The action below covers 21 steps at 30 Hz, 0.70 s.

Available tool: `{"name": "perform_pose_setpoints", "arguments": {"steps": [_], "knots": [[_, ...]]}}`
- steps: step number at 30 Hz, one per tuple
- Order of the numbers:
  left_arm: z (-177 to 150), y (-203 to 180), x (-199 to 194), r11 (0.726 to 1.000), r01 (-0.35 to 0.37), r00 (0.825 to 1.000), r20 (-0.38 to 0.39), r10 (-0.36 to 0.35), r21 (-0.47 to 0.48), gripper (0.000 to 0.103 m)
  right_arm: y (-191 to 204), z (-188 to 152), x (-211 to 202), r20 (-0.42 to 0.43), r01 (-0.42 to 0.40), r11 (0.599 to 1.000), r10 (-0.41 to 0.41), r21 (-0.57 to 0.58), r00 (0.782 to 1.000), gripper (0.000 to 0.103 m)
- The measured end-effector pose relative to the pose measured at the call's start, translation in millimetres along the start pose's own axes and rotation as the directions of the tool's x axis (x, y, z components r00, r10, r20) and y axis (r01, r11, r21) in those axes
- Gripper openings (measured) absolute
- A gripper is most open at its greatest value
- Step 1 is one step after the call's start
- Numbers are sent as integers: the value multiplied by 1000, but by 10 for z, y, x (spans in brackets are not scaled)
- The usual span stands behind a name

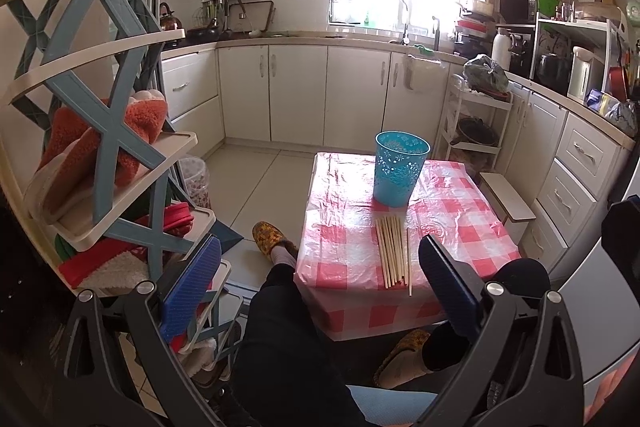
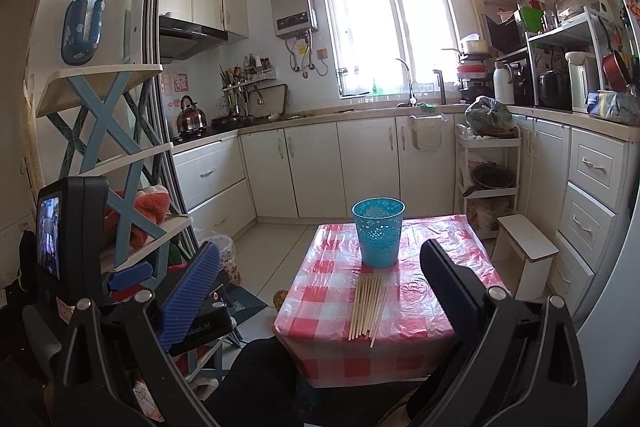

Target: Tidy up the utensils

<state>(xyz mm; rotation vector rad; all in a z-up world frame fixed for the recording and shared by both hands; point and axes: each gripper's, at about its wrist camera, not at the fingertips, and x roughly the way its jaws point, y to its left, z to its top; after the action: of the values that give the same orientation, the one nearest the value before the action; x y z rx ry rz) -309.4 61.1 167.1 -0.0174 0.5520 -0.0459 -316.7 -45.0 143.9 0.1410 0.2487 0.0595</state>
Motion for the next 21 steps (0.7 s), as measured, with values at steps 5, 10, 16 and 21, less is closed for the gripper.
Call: {"name": "perform_pose_setpoints", "arguments": {"steps": [5,10,16,21], "knots": [[0,-1,1,1000,-1,1000,-1,1,0,95,-5,0,0,0,0,1000,0,1,1000,96],[-5,-10,2,1000,-3,1000,-2,3,-2,95,-5,-3,-1,0,-1,1000,1,0,1000,96],[-6,-8,6,1000,-2,1000,-4,2,-1,95,-10,-7,2,0,0,1000,0,1,1000,96],[-9,1,42,1000,-2,1000,-12,2,2,95,0,-7,-3,-1,0,1000,0,0,1000,96]]}}
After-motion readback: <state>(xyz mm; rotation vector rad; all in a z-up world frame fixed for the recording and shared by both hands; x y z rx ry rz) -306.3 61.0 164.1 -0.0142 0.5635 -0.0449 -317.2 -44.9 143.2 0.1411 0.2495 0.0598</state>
